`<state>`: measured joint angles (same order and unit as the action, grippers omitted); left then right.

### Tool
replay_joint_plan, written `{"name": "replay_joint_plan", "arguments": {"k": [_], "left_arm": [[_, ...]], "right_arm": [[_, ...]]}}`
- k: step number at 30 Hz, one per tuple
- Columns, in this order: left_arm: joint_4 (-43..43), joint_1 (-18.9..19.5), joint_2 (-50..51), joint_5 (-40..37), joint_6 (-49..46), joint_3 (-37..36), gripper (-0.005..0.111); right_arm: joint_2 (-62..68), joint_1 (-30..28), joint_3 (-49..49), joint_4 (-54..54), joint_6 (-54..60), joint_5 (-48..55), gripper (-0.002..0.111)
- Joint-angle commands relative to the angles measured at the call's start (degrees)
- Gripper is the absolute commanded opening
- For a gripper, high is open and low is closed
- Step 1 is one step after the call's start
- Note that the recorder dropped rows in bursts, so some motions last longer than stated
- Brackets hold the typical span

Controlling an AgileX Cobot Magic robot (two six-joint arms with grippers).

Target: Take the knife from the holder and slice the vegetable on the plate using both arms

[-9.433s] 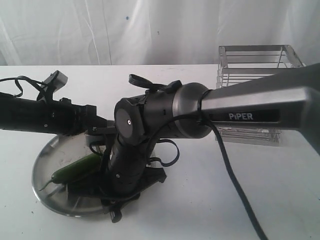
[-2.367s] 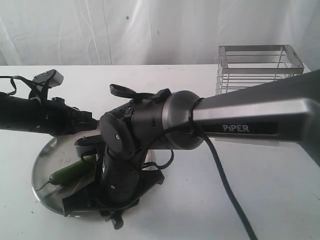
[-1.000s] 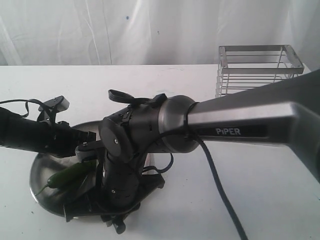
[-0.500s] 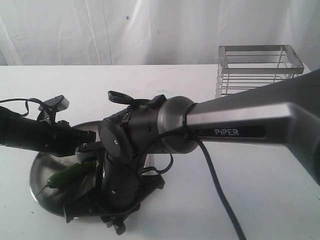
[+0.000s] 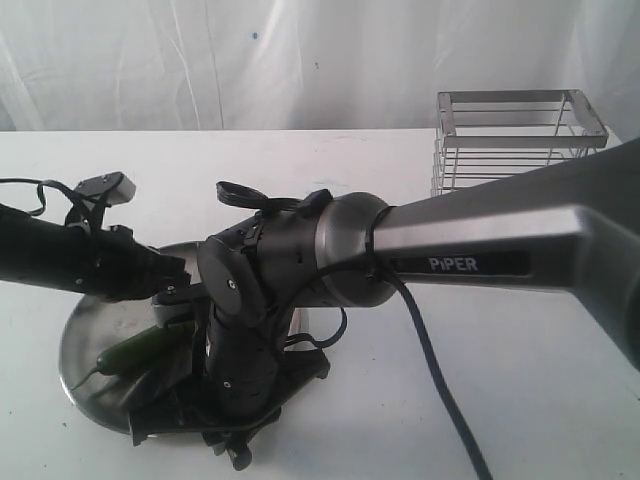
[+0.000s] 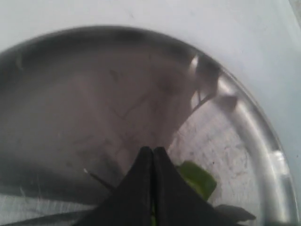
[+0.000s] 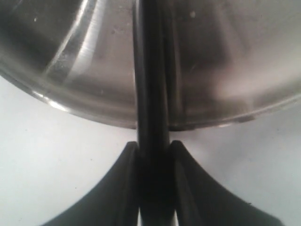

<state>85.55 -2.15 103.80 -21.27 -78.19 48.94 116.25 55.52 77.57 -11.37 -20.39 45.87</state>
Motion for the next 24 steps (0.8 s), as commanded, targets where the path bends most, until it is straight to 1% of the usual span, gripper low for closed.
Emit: {"name": "replay_joint_plan", "arguments": {"k": [1, 4, 13, 24], "left_arm": [[-0.60, -0.24, -0.67, 1.95, -0.17, -3.39, 0.000], [-0.50, -0.24, -0.67, 2.89, -0.17, -3.80, 0.000], [1.20, -0.24, -0.67, 1.72, -0.17, -3.61, 0.000], [0.94, -0.24, 0.00, 1.62, -0.29, -3.61, 0.000]], "right_arm": [[0.14, 0.03, -0.30, 0.59, -0.62, 0.62, 0.000], [0.14, 0.03, -0.30, 0.59, -0.62, 0.62, 0.000], [0.14, 0.03, -0.30, 0.59, -0.87, 0.64, 0.000], [0.14, 0.03, -0.30, 0.59, -0.98, 0.37, 0.000]]}}
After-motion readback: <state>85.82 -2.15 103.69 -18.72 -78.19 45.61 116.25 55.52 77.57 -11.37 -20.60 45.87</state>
